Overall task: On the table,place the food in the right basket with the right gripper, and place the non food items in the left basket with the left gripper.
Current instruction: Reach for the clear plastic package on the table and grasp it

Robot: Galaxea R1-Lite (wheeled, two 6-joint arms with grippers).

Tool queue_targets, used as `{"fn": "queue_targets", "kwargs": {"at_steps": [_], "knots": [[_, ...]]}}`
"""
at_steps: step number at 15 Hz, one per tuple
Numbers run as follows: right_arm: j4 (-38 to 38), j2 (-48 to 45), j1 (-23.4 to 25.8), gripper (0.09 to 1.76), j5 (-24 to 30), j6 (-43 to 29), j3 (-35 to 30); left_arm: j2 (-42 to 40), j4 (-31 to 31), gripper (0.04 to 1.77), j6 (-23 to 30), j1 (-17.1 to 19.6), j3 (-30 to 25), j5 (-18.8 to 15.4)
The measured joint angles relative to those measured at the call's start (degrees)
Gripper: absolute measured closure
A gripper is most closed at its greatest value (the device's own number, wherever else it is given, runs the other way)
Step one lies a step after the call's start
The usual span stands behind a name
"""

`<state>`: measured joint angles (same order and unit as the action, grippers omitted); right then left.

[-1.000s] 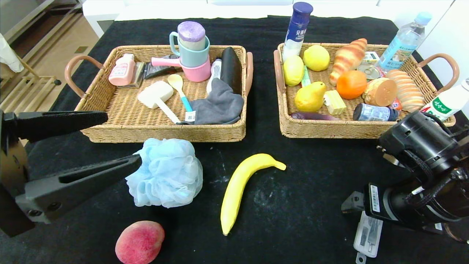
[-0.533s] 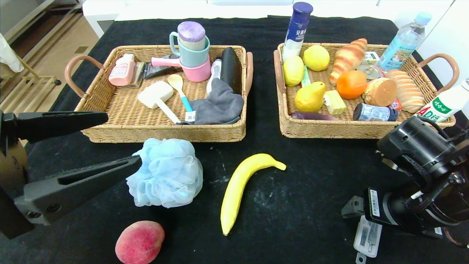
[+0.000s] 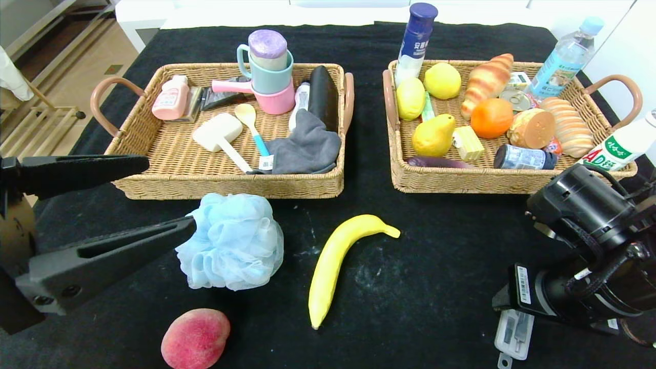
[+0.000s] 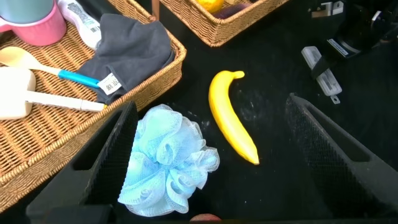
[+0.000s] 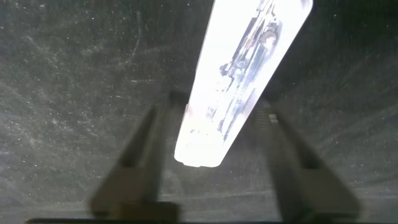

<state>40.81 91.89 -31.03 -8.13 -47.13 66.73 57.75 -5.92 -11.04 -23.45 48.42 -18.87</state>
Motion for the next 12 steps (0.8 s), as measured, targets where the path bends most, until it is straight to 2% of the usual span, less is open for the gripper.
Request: {"fn": "queue_targets", "kwargs": {"at_steps": [3, 12], "knots": [[0.02, -0.02, 0.00, 1.18, 0.00, 0.02, -0.11, -0.11, 0.02, 0.09, 0.00, 0.00, 0.00, -0.01], [0.09, -0.35, -0.20, 1.18, 0.20, 0.13, -0.13, -0.11, 0.06, 0.09, 0.05, 0.00, 0.00, 0.00]]}}
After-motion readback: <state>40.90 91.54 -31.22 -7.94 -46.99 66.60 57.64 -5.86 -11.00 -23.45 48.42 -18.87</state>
